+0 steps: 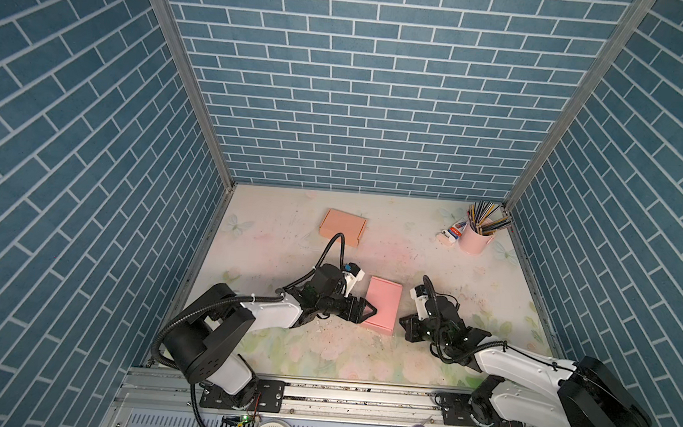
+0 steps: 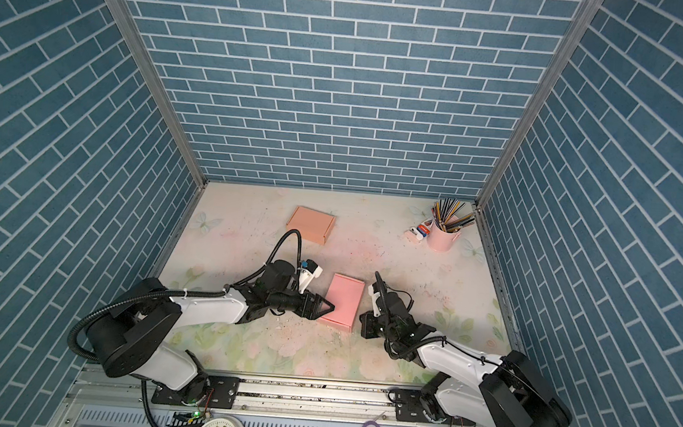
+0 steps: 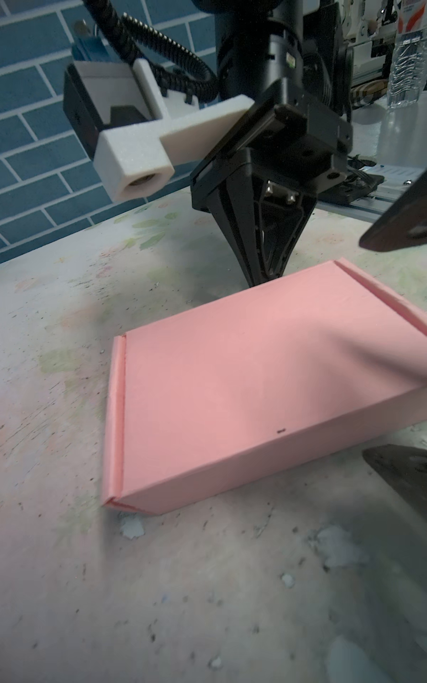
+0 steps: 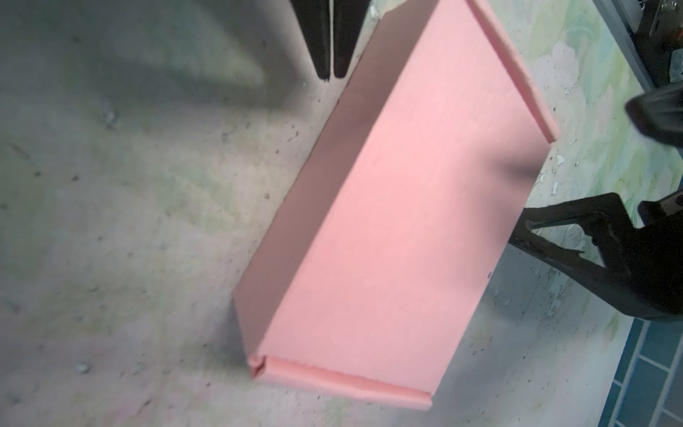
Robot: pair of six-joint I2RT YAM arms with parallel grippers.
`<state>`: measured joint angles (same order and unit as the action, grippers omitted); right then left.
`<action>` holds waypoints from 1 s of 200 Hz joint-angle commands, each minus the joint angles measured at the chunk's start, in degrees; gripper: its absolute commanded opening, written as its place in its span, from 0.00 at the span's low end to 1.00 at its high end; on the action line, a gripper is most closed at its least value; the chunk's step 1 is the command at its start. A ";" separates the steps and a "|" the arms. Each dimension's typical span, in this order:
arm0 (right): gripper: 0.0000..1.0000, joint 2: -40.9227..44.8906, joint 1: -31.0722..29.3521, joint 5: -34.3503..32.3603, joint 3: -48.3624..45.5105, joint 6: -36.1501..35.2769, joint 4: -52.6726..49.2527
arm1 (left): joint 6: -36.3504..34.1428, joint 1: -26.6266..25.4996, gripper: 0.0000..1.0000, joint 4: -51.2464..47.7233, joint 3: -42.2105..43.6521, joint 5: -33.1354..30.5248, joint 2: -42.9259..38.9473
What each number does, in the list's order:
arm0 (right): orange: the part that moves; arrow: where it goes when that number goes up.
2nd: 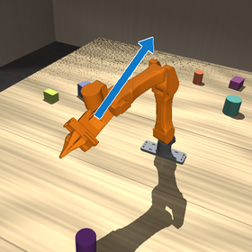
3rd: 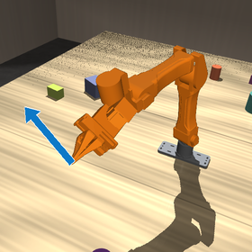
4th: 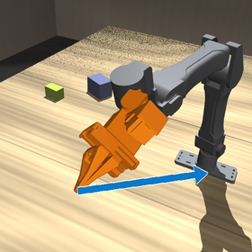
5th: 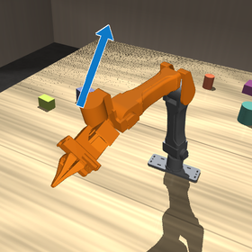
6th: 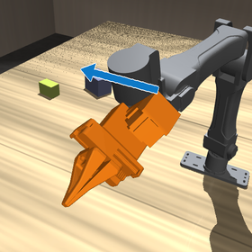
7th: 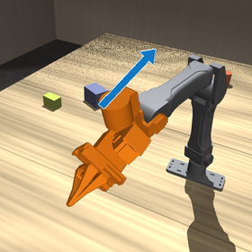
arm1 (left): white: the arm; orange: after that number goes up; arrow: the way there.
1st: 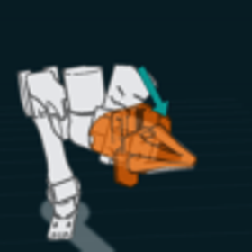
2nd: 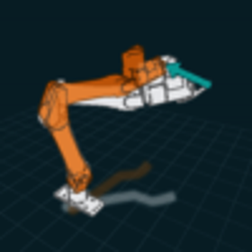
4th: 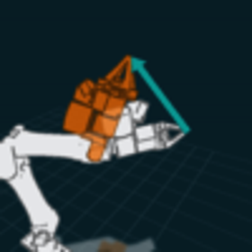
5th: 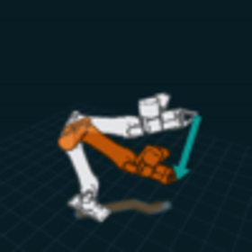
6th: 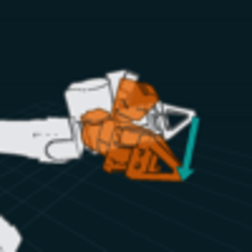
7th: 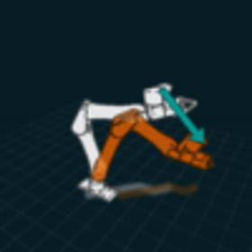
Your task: Fold the paper box
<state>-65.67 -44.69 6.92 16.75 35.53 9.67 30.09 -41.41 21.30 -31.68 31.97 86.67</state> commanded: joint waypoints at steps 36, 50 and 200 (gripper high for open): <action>0.08 1.60 -4.23 -4.80 -1.29 5.34 -4.55 | 2.02 -2.50 0.83 3.08 2.61 -2.78 -0.13; 0.08 1.37 -4.73 -4.90 -1.38 5.65 -4.19 | 1.82 -3.65 0.82 3.05 2.10 -2.88 0.46; 0.07 -4.45 -10.60 -5.54 0.32 8.67 1.29 | 4.21 -7.76 0.75 6.60 5.47 -3.30 -0.06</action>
<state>-69.87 -54.15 0.21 16.88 41.80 10.98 34.11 -47.90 25.91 -26.70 26.61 87.96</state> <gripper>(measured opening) 0.073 0.754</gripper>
